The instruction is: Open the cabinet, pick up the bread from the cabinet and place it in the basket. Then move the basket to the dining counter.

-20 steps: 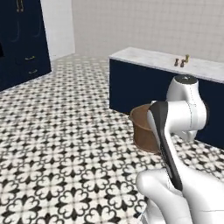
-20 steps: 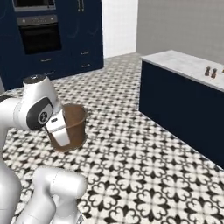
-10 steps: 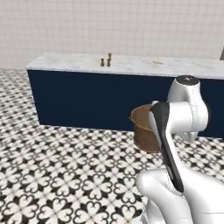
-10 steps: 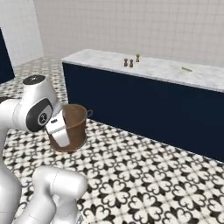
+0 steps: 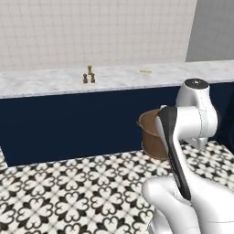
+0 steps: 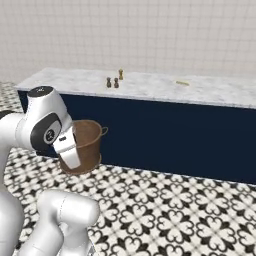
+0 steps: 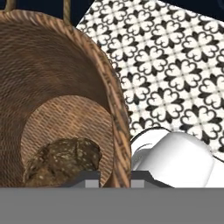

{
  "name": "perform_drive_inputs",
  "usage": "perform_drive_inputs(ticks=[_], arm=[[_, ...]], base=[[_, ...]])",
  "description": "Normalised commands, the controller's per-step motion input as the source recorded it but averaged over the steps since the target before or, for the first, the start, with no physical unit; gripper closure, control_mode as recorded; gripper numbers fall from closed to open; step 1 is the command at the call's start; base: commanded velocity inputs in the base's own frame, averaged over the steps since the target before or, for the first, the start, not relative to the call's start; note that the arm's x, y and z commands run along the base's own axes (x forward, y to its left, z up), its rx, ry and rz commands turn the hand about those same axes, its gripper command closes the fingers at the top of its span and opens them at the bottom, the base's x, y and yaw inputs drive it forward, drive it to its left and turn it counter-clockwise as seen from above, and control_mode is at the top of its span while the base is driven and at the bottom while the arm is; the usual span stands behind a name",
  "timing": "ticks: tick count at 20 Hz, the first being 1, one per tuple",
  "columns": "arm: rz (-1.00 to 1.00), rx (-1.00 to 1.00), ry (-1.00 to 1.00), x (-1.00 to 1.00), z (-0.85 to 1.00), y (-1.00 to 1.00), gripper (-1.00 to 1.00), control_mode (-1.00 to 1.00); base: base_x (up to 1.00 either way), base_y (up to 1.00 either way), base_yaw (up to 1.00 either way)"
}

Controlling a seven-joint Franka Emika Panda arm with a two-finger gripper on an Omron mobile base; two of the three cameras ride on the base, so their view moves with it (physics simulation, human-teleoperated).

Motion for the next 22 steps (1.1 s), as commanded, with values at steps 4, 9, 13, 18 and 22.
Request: perform_drive_inputs(ticks=[4, 9, 13, 18, 22], arm=[[0.00, 0.00, 0.00, 0.00, 0.00, 0.00, 1.00, 1.00], [0.00, 0.00, 0.00, 0.00, 0.00, 0.00, 1.00, 1.00], [0.00, 0.00, 0.00, 0.00, 0.00, 0.00, 1.00, 1.00], [0.00, 0.00, 0.00, 0.00, 0.00, 0.00, 1.00, 1.00], [0.00, 0.00, 0.00, 0.00, 0.00, 0.00, 1.00, 1.00]], base=[[1.00, 1.00, -0.08], [0.99, 0.87, 0.01], [0.78, 0.74, 0.00], [0.77, 0.75, 0.00], [0.65, 0.84, -0.03]])
